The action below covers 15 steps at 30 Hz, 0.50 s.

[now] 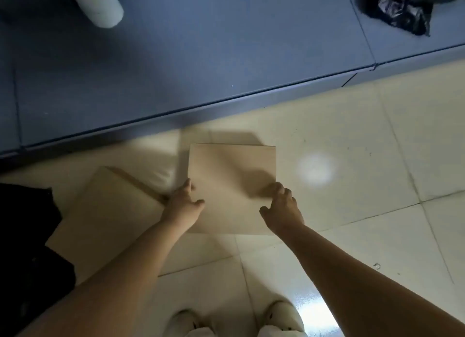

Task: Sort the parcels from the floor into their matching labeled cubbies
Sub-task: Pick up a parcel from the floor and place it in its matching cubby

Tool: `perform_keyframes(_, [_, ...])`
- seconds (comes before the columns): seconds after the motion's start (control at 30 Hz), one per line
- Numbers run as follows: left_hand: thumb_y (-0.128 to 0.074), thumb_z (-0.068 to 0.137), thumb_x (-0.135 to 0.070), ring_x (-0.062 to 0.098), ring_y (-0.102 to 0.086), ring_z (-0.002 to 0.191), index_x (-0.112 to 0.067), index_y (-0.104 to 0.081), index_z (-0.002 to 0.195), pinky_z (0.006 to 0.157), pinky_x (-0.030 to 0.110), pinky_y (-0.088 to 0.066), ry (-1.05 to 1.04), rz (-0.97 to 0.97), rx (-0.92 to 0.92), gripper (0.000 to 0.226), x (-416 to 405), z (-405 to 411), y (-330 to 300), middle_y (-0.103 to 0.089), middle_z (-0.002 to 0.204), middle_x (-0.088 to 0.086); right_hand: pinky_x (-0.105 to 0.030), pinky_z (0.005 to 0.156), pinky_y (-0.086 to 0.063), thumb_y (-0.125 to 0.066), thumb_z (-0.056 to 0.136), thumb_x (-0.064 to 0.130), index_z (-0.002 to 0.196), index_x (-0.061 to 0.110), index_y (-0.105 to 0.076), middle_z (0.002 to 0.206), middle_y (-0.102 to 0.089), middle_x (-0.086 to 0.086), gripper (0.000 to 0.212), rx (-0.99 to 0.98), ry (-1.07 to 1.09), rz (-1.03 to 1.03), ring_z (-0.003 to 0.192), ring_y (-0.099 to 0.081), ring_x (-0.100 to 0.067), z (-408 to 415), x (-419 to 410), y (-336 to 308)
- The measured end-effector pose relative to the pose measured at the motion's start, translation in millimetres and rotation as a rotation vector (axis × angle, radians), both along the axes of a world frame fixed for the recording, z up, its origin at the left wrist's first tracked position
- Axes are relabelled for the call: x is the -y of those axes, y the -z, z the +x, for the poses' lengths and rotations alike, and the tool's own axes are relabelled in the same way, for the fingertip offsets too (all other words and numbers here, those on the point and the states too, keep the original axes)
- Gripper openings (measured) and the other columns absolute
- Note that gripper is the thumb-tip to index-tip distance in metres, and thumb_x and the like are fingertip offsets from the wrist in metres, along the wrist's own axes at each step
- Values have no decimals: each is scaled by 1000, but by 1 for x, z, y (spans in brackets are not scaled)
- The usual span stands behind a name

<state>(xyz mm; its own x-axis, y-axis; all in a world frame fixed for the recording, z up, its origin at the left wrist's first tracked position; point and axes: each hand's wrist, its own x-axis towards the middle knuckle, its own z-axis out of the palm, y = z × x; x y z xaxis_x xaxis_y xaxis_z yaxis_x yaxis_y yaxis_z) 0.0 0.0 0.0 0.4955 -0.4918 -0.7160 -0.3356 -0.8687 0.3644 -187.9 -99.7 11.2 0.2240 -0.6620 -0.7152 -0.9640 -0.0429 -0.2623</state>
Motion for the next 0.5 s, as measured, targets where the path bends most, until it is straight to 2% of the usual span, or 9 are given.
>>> perform_keyframes(0.2, [-64,82,-27,29,-34,134,-11,-14,148,106,30,-31,-88,8,-22,85,8,-5,17,-39,143,15,-44,97,-41,-53,84,17,142,7,-20,133,-40,-16,68,103,213,53,120,-41,-36,10,-1,19])
perform_keyframes(0.33, [-66,80,-32,30,-32,134,-16,-10,149,101,31,-33,-176,-4,-67,90,13,-11,16,-32,147,15,-43,94,-38,-53,84,19,139,9,-23,136,-38,-13,63,117,345,51,121,-36,-35,9,-1,20])
perform_keyframes(0.5, [-65,79,-36,31,-27,136,-20,-12,149,106,36,-30,-222,-29,-74,90,18,-21,3,-29,148,13,-43,92,-37,-58,82,22,132,9,-31,134,-39,-9,58,133,543,80,120,-34,-32,-1,2,7])
